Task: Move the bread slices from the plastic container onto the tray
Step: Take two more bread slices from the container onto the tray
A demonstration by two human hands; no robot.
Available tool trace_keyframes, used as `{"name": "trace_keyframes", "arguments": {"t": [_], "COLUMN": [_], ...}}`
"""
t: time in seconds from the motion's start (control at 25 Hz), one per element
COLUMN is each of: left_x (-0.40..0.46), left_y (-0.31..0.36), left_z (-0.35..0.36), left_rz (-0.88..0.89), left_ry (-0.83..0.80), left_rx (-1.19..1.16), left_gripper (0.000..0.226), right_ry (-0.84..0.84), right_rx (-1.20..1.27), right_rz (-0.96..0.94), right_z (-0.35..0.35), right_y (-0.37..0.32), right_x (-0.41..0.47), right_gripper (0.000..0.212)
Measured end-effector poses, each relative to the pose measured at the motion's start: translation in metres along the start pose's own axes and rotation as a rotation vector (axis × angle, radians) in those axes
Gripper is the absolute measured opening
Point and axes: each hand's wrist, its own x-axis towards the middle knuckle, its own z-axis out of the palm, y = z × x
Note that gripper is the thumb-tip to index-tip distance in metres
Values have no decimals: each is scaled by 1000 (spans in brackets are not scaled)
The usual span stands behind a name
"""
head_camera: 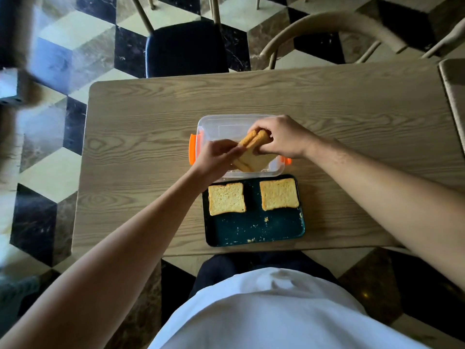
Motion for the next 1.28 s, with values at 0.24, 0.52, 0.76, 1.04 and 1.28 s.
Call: {"name": "trace_keyframes", "arguments": {"t": [0.24, 0.52, 0.76, 1.04, 1.28], "left_x": [-9, -31, -92, -148, -128], "left_y": [-1, -7, -54, -131, -155], "left_z": [-9, -34, -40, -10, 34], "left_rz": [-56, -1, -27, -316, -498], "left_ry": [23, 263, 349, 291, 267], "left_rx": [-246, -444, -633, -645, -453], "left_gripper": [28, 22, 14, 13, 10], "right_ry": [141, 294, 323, 342, 633], "right_rx": [79, 318, 465, 764, 1462], "right_rz": [-8, 78, 157, 442, 1051], "right_z": [-11, -36, -30, 62, 134], "right_y": [-10, -17, -7, 13, 24], "right_x": [-10, -37, -108, -185, -199], "right_gripper": [41, 30, 25, 20, 13]}}
